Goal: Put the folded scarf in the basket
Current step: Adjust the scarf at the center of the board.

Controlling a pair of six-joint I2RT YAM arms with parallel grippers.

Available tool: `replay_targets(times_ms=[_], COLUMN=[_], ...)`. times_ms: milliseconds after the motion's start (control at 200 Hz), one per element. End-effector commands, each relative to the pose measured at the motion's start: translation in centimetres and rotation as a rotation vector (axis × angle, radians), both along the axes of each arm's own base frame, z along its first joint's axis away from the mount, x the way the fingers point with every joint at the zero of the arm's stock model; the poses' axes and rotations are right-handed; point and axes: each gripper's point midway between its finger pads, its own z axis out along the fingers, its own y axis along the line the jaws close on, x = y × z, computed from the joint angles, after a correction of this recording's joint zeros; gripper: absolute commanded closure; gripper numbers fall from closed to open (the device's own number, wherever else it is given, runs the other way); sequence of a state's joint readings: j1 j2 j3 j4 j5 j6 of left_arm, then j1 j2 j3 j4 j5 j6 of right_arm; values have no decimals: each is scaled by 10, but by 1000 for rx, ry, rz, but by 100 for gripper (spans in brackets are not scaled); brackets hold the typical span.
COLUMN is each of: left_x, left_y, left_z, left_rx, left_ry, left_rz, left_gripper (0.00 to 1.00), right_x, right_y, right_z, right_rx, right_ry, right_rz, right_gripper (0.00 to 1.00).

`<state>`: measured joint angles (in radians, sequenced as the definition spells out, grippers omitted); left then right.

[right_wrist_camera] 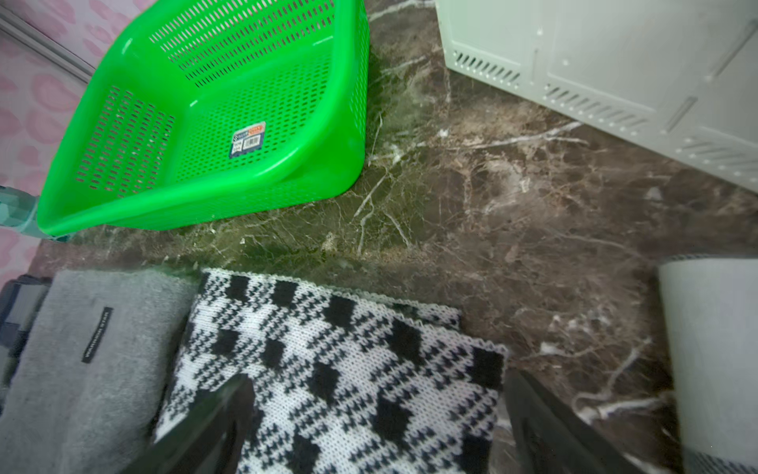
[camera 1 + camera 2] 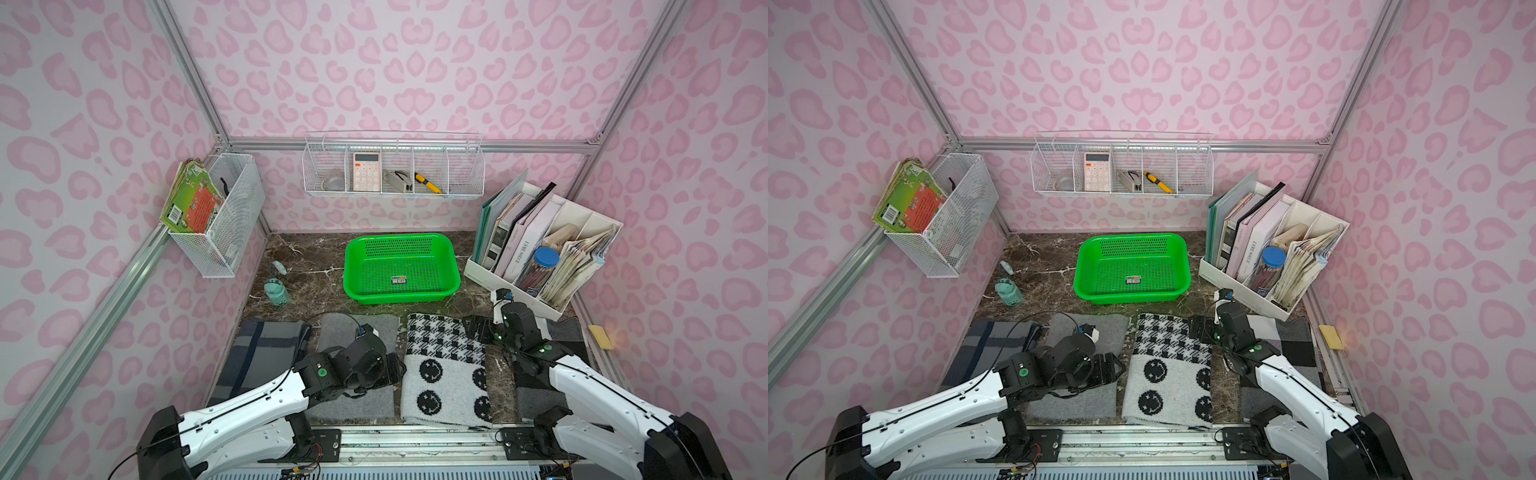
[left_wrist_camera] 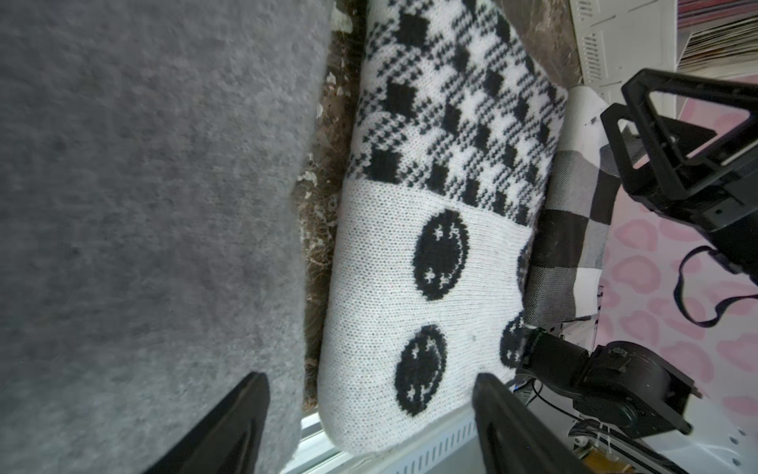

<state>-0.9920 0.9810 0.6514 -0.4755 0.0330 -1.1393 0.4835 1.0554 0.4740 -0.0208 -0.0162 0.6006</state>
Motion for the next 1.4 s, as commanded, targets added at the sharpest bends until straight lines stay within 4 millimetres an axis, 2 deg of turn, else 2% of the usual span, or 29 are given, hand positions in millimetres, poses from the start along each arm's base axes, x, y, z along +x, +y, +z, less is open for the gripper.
replay_targets(times_ms=[0, 170, 335, 565, 780, 920, 1035, 1225, 1395], left_x=[2, -6, -11, -16, -18, -16, -16, -5, 25], left_y=[-9, -24, -34, -32, -34, -42, -50, -54, -66], left_z=[-5, -17, -28, -45, -58, -63, -69, -75, -73], left_rx=[-10, -1, 26, 94, 127, 124, 113, 198, 184], left_ry=[11, 41, 77, 128, 162, 174, 194, 182, 175], left_rz=[40, 20, 1, 19, 21, 14, 9, 15, 14], left_gripper=[18, 19, 20, 26, 40, 54, 66, 65, 62], right_x=[6, 8, 4, -2, -7, -10, -11, -24, -50], right_y=[5, 7, 7, 0, -10, -12, -15, -33, -47], right_z=[-2, -16, -39, -59, -62, -63, -65, -71, -77], right_rx=[17, 15, -4, -26, -22, -4, -15, -26, 38], right_ry=[-11, 10, 82, 133, 123, 112, 123, 141, 143], right_rz=[1, -1, -2, -30, -81, -87, -96, -175, -227], right_gripper=[1, 1, 1, 3, 23, 34, 48, 52, 49])
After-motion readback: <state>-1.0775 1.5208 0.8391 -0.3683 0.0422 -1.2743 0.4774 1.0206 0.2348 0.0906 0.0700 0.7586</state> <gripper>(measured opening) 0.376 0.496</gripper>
